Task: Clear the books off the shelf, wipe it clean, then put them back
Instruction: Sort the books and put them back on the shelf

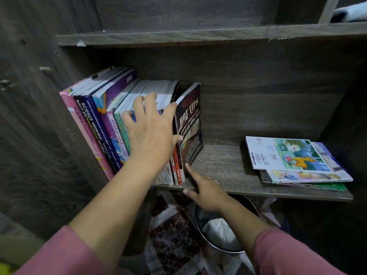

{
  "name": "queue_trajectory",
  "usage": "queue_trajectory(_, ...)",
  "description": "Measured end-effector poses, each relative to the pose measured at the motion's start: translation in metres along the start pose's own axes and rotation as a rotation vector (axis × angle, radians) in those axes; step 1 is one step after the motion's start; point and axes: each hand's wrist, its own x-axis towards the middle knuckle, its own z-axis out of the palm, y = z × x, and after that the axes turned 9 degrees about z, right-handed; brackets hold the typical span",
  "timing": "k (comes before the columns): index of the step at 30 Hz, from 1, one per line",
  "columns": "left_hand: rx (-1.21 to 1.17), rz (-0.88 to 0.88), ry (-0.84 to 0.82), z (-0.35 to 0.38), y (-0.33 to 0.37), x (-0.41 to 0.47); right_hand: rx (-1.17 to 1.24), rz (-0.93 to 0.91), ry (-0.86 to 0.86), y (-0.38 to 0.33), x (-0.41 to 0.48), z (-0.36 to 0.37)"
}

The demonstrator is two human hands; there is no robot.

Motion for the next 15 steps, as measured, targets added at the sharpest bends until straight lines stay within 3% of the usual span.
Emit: queue_trajectory(15,0.038,0.173,0.026,0.021,-0.025,-0.017,0.267,0.083,-0.011,-0.025,0.014,-0.012)
